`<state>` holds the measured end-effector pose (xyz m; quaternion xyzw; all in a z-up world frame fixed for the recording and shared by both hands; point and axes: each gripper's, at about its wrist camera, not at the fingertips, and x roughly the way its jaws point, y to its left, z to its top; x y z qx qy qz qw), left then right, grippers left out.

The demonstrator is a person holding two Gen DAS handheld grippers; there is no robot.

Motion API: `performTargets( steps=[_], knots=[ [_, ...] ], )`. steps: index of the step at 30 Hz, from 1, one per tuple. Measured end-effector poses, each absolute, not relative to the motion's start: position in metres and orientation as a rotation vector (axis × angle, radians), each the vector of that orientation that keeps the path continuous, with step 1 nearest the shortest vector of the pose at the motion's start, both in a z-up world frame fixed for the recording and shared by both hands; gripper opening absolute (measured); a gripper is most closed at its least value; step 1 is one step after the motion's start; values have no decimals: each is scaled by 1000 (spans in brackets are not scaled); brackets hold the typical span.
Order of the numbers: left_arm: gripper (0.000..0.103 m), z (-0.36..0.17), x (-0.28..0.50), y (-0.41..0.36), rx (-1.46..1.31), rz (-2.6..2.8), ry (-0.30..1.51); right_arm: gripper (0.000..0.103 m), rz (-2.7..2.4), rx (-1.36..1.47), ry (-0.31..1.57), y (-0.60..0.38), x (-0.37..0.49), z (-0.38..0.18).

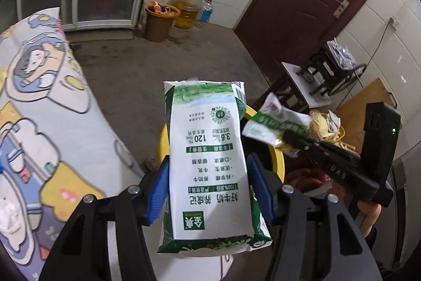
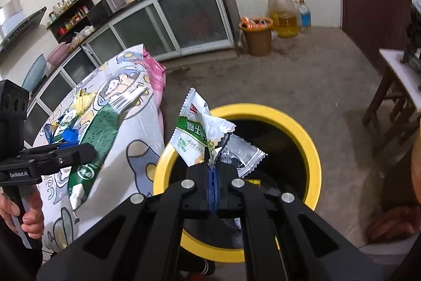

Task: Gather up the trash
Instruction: 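Carry both items over the bin and open both tools to drop them, then move both tools back over the remaining trash on the table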

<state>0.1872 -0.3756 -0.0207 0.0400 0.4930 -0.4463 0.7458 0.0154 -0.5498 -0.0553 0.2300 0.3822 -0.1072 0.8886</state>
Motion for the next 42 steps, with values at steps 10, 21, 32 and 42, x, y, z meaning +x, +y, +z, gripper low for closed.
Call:
performTargets(
  steps=[10, 21, 32, 42],
  knots=[
    [55, -41, 190, -414, 99, -992, 1097, 2, -276, 541, 866, -567, 10, -87],
    [55, -42, 189, -428, 105, -983, 1096, 3, -323, 574, 894, -579, 7, -91],
    [84, -30, 190, -421, 60, -966, 1065, 55, -387, 612, 874, -590, -9, -89],
    [84, -7, 191, -336, 51, -912, 958, 49, -340, 552, 810, -571, -8, -64]
  ],
)
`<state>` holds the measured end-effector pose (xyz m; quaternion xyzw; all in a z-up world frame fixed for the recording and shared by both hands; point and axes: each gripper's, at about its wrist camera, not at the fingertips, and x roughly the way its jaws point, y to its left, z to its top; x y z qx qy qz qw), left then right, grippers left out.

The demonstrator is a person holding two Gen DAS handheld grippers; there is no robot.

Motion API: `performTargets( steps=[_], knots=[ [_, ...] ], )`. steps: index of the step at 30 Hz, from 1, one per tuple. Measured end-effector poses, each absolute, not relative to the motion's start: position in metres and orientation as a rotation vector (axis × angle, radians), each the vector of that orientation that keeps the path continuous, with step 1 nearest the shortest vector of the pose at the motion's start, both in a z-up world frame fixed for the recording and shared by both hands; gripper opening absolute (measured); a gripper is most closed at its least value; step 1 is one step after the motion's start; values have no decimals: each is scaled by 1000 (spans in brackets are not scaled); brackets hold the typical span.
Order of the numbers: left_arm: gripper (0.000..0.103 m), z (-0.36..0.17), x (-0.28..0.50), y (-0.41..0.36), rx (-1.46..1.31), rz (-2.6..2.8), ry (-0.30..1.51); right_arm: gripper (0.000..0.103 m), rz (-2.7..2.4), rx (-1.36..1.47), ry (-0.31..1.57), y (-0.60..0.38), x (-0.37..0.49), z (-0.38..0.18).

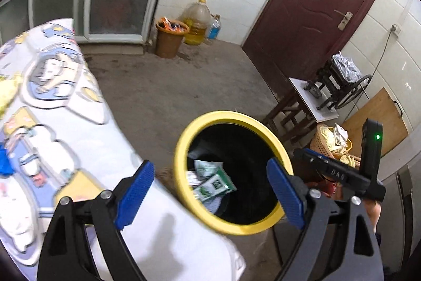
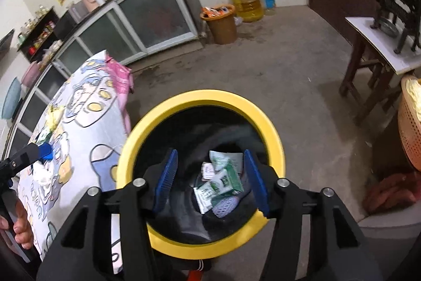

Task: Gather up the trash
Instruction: 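Move both tools back over the remaining trash on the table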

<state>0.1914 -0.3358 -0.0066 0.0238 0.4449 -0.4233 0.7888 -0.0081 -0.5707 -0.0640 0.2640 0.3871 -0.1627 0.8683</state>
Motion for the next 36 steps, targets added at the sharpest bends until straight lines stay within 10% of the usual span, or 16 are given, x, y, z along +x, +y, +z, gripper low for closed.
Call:
performTargets(
  steps=[19, 36],
  knots=[
    [86, 9, 206, -33, 159, -603, 748, 49, 342, 164, 685, -336, 111, -7],
    [86, -41, 271, -8, 126, -618, 818, 43, 525, -53, 842, -206, 192, -50]
  ],
)
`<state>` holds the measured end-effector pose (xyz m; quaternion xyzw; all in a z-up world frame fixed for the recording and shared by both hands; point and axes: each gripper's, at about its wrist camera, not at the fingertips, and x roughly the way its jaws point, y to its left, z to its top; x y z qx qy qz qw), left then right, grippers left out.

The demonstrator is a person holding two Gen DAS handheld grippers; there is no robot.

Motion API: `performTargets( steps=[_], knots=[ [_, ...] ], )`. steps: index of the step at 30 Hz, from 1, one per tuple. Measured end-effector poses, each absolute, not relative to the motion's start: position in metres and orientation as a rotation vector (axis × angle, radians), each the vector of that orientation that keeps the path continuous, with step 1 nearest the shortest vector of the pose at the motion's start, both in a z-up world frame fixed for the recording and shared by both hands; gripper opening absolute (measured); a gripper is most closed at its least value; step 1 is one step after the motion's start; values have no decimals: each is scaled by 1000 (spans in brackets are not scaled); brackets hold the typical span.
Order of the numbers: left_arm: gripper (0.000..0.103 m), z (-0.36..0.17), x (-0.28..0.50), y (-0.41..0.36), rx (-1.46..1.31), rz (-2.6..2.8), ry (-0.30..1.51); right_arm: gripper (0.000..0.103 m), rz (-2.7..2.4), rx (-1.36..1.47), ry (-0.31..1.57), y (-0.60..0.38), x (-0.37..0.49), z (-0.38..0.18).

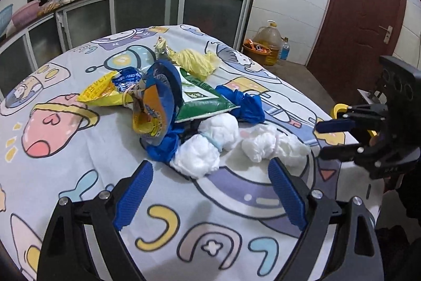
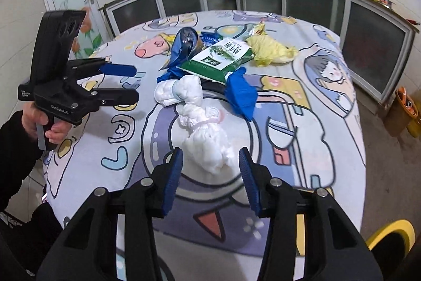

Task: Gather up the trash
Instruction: 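Move both tools back over the remaining trash on the table, then grasp a crumpled white tissue with the left tool while the right tool grasps another tissue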

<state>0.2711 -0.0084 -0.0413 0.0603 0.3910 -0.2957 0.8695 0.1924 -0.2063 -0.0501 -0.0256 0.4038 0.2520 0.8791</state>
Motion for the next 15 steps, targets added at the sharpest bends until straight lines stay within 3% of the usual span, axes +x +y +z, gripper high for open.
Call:
performTargets(
  steps=[11, 15],
  knots=[
    [86, -57, 296, -18, 110, -662, 873, 43, 581, -70, 914, -193, 220, -67],
    [77, -63, 305, -20, 97, -657, 890, 38, 595, -70, 944, -189, 227, -73]
  ],
)
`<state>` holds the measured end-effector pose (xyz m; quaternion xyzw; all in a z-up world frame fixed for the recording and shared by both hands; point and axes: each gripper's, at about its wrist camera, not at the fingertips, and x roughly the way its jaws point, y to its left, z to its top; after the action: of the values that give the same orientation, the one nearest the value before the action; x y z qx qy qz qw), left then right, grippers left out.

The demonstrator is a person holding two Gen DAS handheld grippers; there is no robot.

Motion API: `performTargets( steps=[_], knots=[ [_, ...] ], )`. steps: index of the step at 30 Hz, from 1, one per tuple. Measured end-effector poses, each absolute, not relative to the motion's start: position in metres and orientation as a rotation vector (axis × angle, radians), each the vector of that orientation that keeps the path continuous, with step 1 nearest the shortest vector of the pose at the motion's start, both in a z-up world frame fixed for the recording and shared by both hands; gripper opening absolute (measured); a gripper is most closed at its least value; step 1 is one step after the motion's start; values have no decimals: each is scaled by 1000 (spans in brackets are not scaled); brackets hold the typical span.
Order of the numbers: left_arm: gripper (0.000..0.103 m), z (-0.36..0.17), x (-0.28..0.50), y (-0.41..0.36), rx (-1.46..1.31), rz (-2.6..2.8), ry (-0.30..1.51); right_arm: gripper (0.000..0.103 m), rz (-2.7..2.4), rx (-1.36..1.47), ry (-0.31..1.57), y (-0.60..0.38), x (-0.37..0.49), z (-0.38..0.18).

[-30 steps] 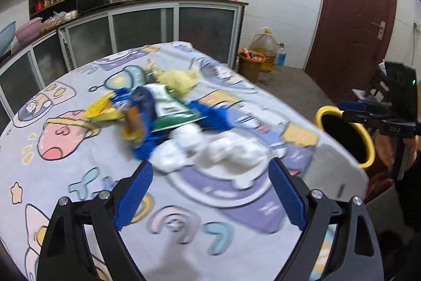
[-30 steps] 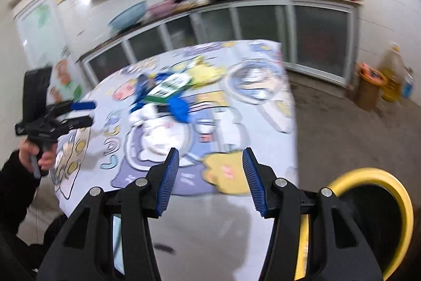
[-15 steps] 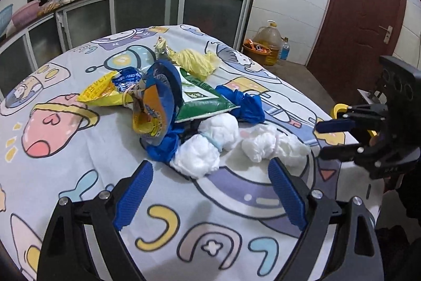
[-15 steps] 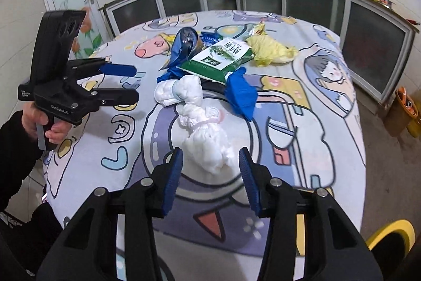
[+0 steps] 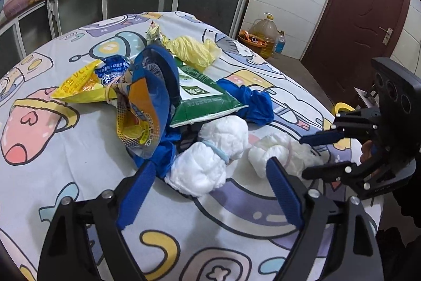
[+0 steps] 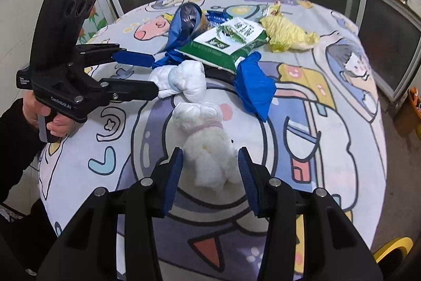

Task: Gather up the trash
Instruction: 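Grasp a crumpled white tissue with the left tool while the right tool grasps another tissue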

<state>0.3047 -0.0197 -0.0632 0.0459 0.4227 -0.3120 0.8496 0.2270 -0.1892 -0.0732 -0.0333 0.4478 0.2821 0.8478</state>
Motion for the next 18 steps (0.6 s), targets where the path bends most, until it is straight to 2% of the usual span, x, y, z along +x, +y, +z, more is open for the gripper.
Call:
performTargets(
  steps=[2, 6, 13, 18],
  knots=[
    [71, -67, 309, -22, 92, -657, 904, 34, 597, -76, 945, -187, 227, -73],
    [44, -71, 312, -25, 109, -639, 912, 26, 601, -45, 951, -190, 229, -71],
    [31, -69, 307, -17, 75, -627, 924, 16, 604, 28, 959, -202, 221, -62],
    [31, -57, 292, -4, 67, -595, 913, 14, 604, 34, 930, -206, 204, -51]
  ],
)
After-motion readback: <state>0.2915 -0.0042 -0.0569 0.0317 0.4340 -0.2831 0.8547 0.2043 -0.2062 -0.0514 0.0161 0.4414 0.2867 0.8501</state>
